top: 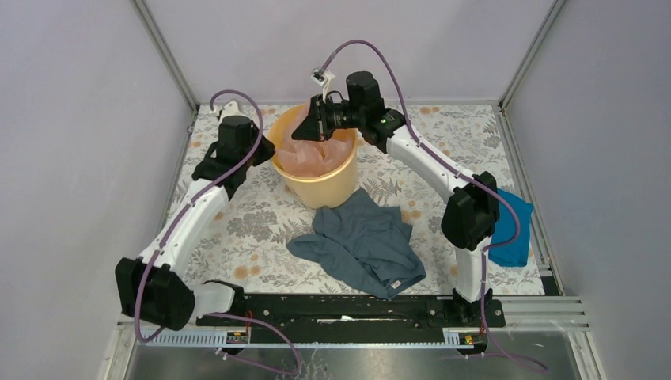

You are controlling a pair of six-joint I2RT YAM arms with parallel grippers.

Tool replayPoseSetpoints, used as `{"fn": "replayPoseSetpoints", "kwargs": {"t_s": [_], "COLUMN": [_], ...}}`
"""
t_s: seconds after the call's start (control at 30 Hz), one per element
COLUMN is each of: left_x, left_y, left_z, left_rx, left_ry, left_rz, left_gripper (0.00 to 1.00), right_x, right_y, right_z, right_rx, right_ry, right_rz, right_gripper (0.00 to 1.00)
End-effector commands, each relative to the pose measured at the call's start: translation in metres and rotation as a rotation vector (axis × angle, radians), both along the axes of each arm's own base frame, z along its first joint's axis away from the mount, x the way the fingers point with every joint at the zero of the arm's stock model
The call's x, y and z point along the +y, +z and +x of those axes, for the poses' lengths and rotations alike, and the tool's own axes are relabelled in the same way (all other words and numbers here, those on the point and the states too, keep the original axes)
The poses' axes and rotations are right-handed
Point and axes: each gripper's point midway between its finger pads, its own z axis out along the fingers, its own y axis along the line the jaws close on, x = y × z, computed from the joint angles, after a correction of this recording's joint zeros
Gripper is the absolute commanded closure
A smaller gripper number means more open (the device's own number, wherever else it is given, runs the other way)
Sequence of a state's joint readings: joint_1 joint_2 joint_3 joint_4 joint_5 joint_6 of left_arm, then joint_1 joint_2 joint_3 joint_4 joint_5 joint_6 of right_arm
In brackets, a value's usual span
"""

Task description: Put the trash bags into the trash bin

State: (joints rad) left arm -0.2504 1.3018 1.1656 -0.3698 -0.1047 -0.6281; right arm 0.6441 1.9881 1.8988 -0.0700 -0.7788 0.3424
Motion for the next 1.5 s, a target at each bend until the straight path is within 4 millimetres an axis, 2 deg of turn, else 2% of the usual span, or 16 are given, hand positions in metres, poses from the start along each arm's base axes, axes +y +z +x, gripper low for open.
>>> {"fn": "replayPoseSetpoints", "kwargs": {"t_s": [0.0, 0.07, 0.17, 0.2, 0.23, 0.27, 0.4, 0.5, 0.6, 0.73, 0.83, 1.0, 1.17, 1.27, 1.47], "left_x": [0.026, 0.029, 0.026, 0.023, 0.009, 0.005, 0.005, 0.006, -0.011, -0.051, -0.073, -0.071, -0.076, -0.074, -0.077], "left_y": [0.033, 0.035, 0.038, 0.039, 0.049, 0.051, 0.063, 0.082, 0.115, 0.150, 0.166, 0.169, 0.157, 0.153, 0.147], "left_z": [-0.017, -0.023, -0.026, -0.026, -0.028, -0.030, -0.047, -0.065, -0.085, -0.104, -0.105, -0.080, -0.056, -0.039, -0.008], "left_rx": [-0.110, -0.114, -0.107, -0.105, -0.114, -0.115, -0.135, -0.175, -0.260, -0.333, -0.336, -0.347, -0.296, -0.283, -0.270], "left_ry": [0.202, 0.246, 0.272, 0.264, 0.194, 0.168, 0.097, 0.020, -0.180, -0.490, -0.645, -0.602, -0.592, -0.552, -0.525], "left_rz": [-0.076, -0.106, -0.164, -0.182, -0.231, -0.238, -0.202, -0.166, -0.154, -0.180, -0.216, -0.178, -0.206, -0.238, -0.291], "left_gripper": [0.90, 0.95, 0.95, 0.90, 0.51, 0.41, 0.21, 0.13, 0.11, 0.02, 0.02, 0.12, 0.13, 0.21, 0.33], "right_x": [0.004, 0.005, 0.007, 0.007, 0.005, 0.004, 0.000, -0.001, -0.003, -0.005, -0.006, -0.006, -0.004, -0.003, 0.002], "right_y": [0.019, 0.020, 0.025, 0.026, 0.026, 0.027, 0.024, 0.027, 0.029, 0.035, 0.038, 0.037, 0.035, 0.034, 0.028], "right_z": [0.003, 0.004, 0.004, 0.003, 0.002, 0.002, -0.004, -0.016, -0.029, -0.036, -0.040, -0.044, -0.047, -0.049, -0.053], "right_rx": [-0.021, -0.004, -0.010, -0.012, -0.024, -0.035, -0.038, -0.071, -0.115, -0.167, -0.192, -0.178, -0.167, -0.168, -0.159], "right_ry": [-0.011, -0.017, -0.011, -0.010, -0.010, -0.012, 0.008, 0.085, 0.162, 0.218, 0.251, 0.261, 0.257, 0.254, 0.255], "right_rz": [0.045, 0.056, 0.084, 0.085, 0.073, 0.070, 0.040, 0.051, 0.062, 0.074, 0.076, 0.084, 0.085, 0.084, 0.077], "right_gripper": [1.00, 1.00, 1.00, 1.00, 1.00, 1.00, 1.00, 1.00, 1.00, 1.00, 1.00, 0.96, 0.93, 0.89, 0.89]}}
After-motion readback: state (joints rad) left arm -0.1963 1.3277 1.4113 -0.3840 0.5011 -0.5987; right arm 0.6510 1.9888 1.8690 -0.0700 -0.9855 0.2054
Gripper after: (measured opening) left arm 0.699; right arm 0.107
